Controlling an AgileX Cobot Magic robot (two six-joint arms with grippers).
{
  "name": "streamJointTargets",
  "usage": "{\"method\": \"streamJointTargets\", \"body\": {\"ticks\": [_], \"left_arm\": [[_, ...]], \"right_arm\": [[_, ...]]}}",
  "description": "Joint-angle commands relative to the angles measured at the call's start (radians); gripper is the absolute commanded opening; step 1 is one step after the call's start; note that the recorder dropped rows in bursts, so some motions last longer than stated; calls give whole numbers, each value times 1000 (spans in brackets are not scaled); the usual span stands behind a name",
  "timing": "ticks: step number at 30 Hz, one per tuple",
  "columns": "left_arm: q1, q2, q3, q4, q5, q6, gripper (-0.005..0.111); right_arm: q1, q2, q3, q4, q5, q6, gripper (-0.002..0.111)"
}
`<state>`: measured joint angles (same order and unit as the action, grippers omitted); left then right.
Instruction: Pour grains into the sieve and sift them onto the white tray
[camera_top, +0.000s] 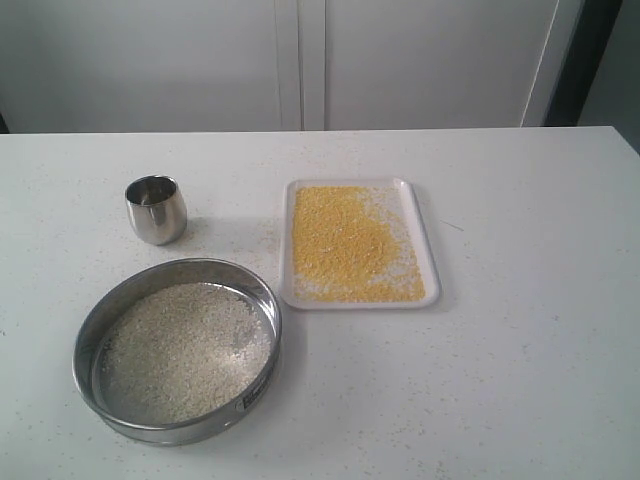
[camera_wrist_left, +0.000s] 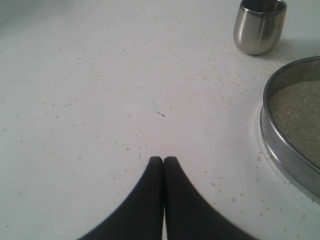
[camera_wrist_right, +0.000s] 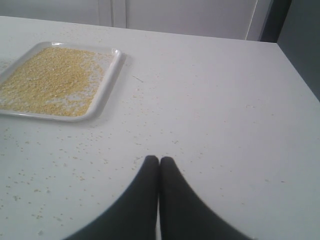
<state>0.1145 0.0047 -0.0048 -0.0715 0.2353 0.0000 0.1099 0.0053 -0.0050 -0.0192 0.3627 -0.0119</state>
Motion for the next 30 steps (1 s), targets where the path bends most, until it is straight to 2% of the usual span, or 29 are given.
{"method": "streamJointTargets", "body": {"ticks": [1, 30], "left_arm": [[-9, -5, 5, -2, -2, 0, 0], [-9, -5, 5, -2, -4, 0, 0]], "right_arm": [[-11, -5, 5, 0, -14, -11, 0], [-11, -5, 5, 1, -14, 5, 0]]}}
